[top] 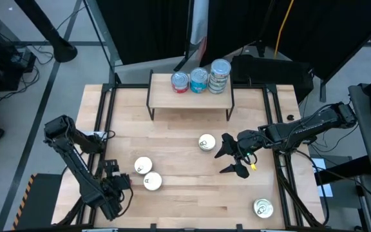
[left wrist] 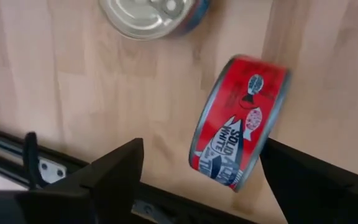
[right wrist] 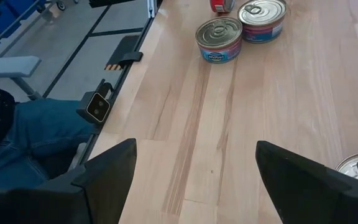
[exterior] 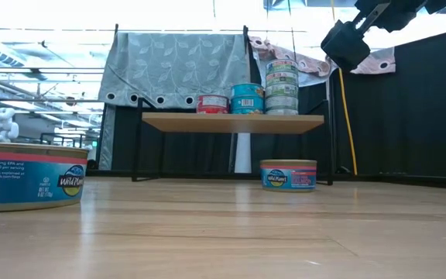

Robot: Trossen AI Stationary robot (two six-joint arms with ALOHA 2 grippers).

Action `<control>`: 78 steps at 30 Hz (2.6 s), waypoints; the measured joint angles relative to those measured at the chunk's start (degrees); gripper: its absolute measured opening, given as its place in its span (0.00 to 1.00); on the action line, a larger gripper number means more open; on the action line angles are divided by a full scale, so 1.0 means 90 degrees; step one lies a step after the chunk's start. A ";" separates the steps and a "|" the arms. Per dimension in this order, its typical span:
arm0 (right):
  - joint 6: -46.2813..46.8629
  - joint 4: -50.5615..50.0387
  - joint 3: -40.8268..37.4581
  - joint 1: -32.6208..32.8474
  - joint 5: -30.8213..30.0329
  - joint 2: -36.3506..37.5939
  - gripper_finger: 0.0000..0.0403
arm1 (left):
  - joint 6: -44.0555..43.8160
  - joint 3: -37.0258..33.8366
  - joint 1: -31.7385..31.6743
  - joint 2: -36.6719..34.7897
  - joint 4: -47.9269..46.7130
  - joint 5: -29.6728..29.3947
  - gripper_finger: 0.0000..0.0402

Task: Stack canned seafood by type on shelf
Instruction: Stack the red tuna can on top of the other red tuna cans on the shelf

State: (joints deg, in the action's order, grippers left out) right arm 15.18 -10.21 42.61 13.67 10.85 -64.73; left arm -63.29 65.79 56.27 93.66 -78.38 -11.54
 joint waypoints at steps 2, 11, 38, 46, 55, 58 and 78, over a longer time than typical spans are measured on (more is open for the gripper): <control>-0.0023 0.0001 0.0000 0.0000 0.0000 0.0000 0.79 | 0.0123 -0.0120 0.0000 -0.0001 0.0109 0.0119 0.78; -0.0119 -0.0001 0.0000 0.0000 -0.0002 0.0000 0.79 | 0.0426 -0.0576 -0.0062 -0.0009 0.0938 0.0272 0.59; -0.5122 0.2218 0.0005 0.0909 -0.1767 -0.0002 0.78 | 0.1283 0.1886 -0.1147 -0.0007 0.1344 -0.2598 0.34; -1.0121 0.4109 0.0007 0.2281 -0.4494 -0.0307 0.78 | 0.1583 0.3717 -0.2487 -0.0012 0.1721 -0.1939 0.34; -1.3381 0.5245 0.0005 0.2914 -0.6717 -0.1245 0.78 | 0.1761 0.4823 -0.3705 -0.0014 0.2960 -0.0257 0.34; -1.4585 0.6210 0.0005 0.2972 -0.6721 -0.1663 0.78 | 0.1766 0.4841 -0.4040 -0.0014 0.3038 0.0392 0.34; -1.7957 0.8445 0.0802 0.1854 -0.5490 -0.3247 0.78 | 0.1773 0.4839 -0.4860 0.0156 0.2801 0.2033 0.34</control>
State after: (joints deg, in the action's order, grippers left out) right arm -146.43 65.80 49.83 30.36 -38.56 -93.95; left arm -47.33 109.34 12.53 95.07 -53.17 6.76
